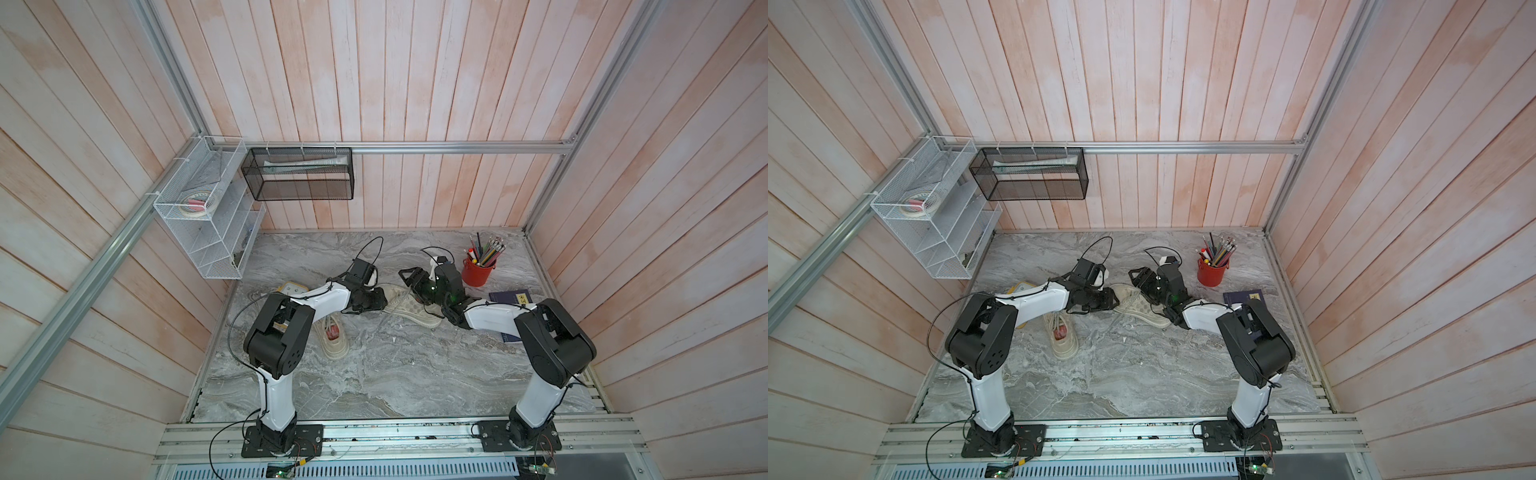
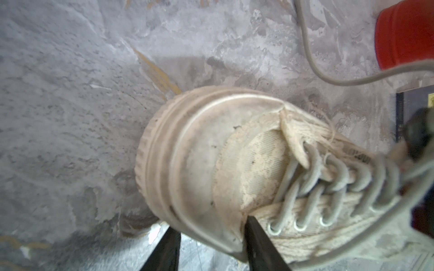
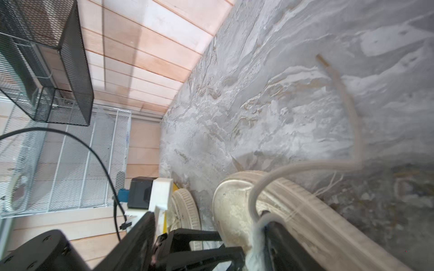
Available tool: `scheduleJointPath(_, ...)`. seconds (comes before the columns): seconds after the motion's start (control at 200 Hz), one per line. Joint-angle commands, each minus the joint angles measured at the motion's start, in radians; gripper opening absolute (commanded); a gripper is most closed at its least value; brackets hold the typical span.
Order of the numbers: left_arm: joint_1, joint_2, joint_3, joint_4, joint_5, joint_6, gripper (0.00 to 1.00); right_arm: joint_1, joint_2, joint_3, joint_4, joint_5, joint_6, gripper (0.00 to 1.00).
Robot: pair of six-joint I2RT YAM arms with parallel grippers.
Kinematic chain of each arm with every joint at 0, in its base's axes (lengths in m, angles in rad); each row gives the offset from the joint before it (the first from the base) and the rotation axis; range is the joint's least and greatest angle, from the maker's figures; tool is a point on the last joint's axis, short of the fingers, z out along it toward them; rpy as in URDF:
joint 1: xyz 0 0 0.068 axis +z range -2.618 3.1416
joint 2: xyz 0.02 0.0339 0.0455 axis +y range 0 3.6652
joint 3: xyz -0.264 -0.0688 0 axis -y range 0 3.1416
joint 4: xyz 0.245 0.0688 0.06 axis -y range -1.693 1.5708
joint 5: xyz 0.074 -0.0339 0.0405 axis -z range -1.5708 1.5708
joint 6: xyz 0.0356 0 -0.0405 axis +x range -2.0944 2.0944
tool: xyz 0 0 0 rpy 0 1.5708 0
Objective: Remove the insole from the shoe
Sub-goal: Untie the shoelace on the shoe.
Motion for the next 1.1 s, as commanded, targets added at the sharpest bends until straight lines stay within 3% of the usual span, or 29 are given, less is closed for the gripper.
scheduleJointPath(0.0,-0.038,0.07,-0.104,-0.186,-0.038,0.122,0.45,-0.037,-0.011,0.1,0.033,0.194,-0.144,0.74)
scheduleJointPath(0.355,-0.037,0.031,-0.144,-0.189,-0.062,0.133,0.45,-0.06,0.028,0.185,-0.053,0.221,-0.205,0.8)
scheduleJointPath(0.47,-0.033,0.025,-0.136,-0.189,-0.064,0.133,0.45,-0.06,0.005,0.245,-0.182,0.215,-0.248,0.79)
scheduleJointPath(0.6,-0.025,0.013,-0.102,-0.184,-0.057,0.132,0.45,-0.062,-0.073,0.283,-0.38,0.157,-0.384,0.7)
scheduleJointPath(0.755,-0.015,0.02,-0.019,-0.179,-0.034,0.131,0.46,-0.064,-0.225,0.213,-0.597,0.033,-0.648,0.56)
scheduleJointPath(0.955,-0.004,0.033,0.063,-0.142,0.017,0.124,0.5,-0.064,-0.383,0.092,-0.863,-0.015,-0.955,0.54)
scheduleJointPath(1.09,0.004,-0.025,0.066,-0.073,0.015,0.073,0.51,-0.063,-0.374,0.1,-1.011,-0.009,-1.051,0.54)
